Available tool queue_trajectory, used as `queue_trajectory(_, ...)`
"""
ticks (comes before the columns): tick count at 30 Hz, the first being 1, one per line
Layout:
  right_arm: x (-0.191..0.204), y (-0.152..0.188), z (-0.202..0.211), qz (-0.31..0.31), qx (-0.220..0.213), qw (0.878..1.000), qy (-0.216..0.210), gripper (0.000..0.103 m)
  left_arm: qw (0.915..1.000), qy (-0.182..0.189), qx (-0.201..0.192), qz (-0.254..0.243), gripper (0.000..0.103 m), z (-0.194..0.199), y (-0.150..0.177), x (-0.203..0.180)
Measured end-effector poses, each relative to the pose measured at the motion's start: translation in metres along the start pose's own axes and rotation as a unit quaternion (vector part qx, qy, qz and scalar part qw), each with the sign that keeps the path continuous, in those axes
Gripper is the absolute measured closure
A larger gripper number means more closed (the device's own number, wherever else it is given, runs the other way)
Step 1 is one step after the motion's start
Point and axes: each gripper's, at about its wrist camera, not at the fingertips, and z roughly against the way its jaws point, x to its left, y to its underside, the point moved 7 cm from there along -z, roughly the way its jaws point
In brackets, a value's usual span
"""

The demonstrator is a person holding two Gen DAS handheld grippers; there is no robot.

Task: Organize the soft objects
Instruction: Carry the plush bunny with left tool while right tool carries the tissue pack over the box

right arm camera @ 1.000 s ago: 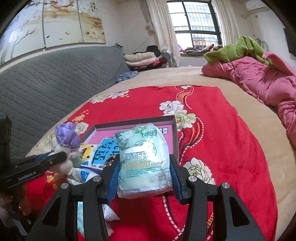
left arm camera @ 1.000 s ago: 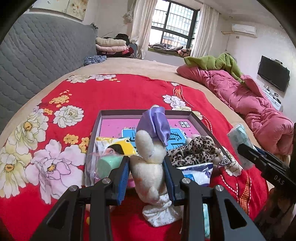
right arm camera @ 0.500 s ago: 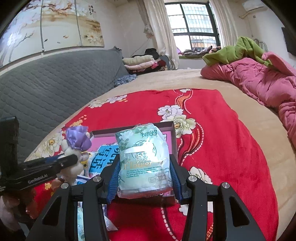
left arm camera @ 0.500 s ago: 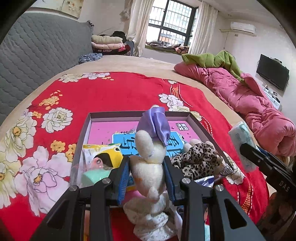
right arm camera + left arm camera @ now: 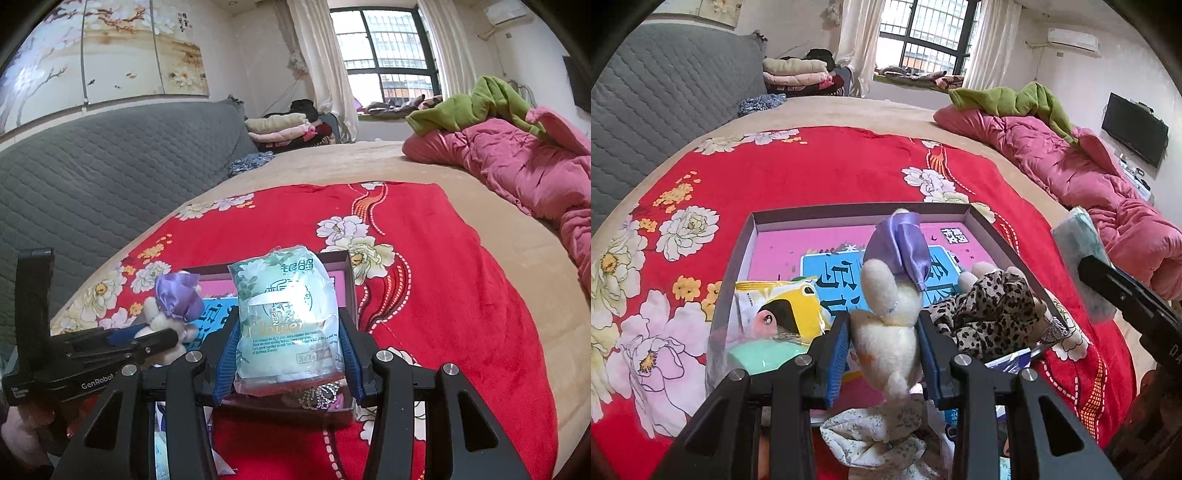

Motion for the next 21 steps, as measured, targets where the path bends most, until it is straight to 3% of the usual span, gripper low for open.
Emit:
queue_trajectory(10, -0.008, 0.0, -0.006, -0.008, 0.004, 1.0, 0.012, 0.053, 0.9997, 0.014, 0.02, -0.003, 0.067, -0.013, 0.005, -0.001)
queue_trajectory(21, 0.012, 0.009, -0.023, 0.026, 0.027, 0.999, -0.006, 0.053, 0.9993, 0.006, 0.036, -0.005, 0.067, -0.021, 0.01, 0.001)
